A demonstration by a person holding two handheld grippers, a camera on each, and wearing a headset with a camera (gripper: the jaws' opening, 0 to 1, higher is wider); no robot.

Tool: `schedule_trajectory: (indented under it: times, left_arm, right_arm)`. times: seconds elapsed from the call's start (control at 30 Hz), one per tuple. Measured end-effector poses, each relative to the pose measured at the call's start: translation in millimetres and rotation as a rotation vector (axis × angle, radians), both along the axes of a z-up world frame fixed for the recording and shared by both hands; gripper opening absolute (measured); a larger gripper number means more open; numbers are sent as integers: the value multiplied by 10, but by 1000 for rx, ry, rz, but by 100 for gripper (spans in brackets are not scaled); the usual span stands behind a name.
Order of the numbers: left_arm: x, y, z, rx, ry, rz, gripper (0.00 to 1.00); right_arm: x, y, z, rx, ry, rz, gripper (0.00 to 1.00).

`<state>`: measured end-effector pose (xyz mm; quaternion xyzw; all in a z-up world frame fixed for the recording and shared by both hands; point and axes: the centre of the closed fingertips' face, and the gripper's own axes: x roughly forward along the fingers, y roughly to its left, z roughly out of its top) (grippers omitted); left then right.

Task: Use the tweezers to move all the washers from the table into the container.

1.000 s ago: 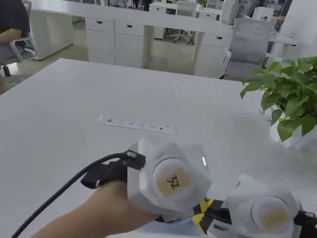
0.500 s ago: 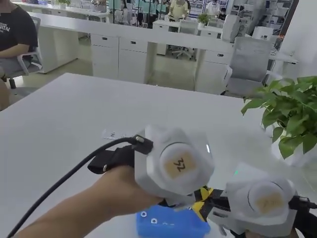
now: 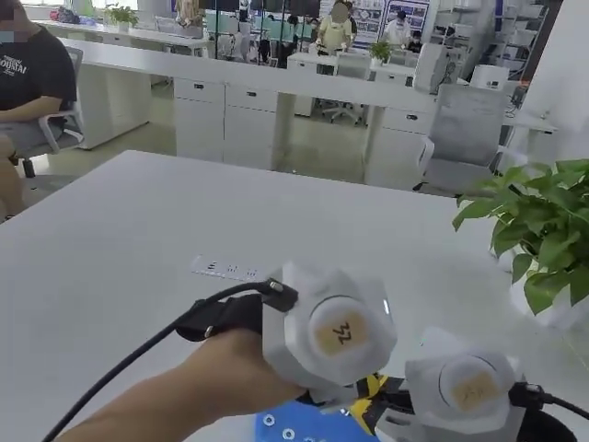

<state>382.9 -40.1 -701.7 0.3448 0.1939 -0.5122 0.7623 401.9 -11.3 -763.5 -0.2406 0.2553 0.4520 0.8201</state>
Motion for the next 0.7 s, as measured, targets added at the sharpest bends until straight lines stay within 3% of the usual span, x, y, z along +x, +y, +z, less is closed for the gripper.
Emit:
schedule_trajectory:
  times: [0.3,0.7]
  left_arm:
    - [73,15,-261,48,51,0,0]
    - [147,-1,-494,94,84,-16,0]
  right_arm:
    - [67,-4,-286,-27,54,-9,4]
    - [130,1,-516,-45,113,-13,5]
